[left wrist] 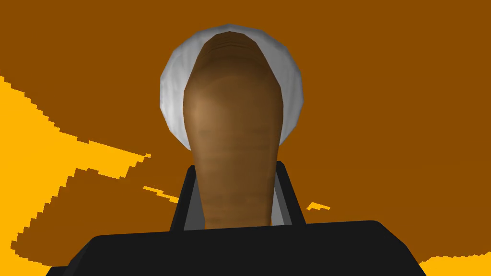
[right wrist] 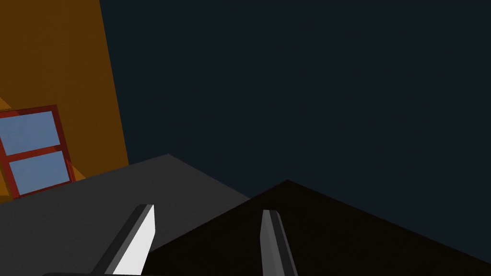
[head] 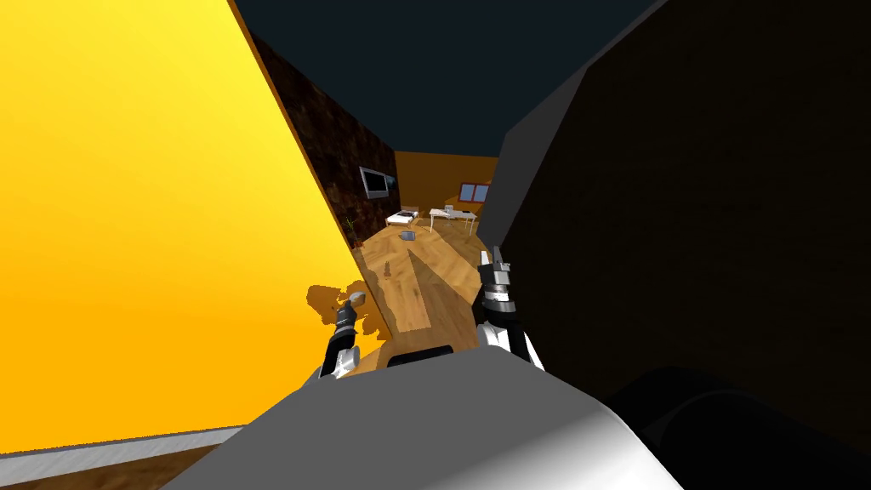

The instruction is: Push the door open

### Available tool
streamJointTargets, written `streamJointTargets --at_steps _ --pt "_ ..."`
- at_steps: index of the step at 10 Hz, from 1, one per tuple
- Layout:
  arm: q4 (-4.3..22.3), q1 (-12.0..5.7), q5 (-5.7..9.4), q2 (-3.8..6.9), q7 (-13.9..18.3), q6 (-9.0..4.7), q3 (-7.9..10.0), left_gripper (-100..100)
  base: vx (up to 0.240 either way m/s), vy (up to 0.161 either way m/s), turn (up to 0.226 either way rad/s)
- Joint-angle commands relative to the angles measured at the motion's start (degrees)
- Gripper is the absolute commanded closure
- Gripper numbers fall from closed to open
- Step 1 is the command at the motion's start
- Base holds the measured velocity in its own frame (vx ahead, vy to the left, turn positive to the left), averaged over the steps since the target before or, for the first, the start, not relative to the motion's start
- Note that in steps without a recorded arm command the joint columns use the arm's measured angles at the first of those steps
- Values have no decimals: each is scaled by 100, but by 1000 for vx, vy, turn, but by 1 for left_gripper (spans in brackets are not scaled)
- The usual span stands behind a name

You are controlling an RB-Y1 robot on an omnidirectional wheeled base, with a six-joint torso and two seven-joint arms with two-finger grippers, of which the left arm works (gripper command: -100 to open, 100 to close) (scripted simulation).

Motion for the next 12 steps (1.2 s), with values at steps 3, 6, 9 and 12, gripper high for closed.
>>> streamJointTargets --at_steps 3,6,9,12 --pt "5 -25 119 62 -72 -10 199 100 157 -15 36" --pt "16 -8 230 96 -142 -20 382 100 211 -21 47" --pt "25 6 328 126 -203 -29 545 100 193 -41 61" --pt "-21 64 393 139 -238 -5 650 100 132 -3 33"
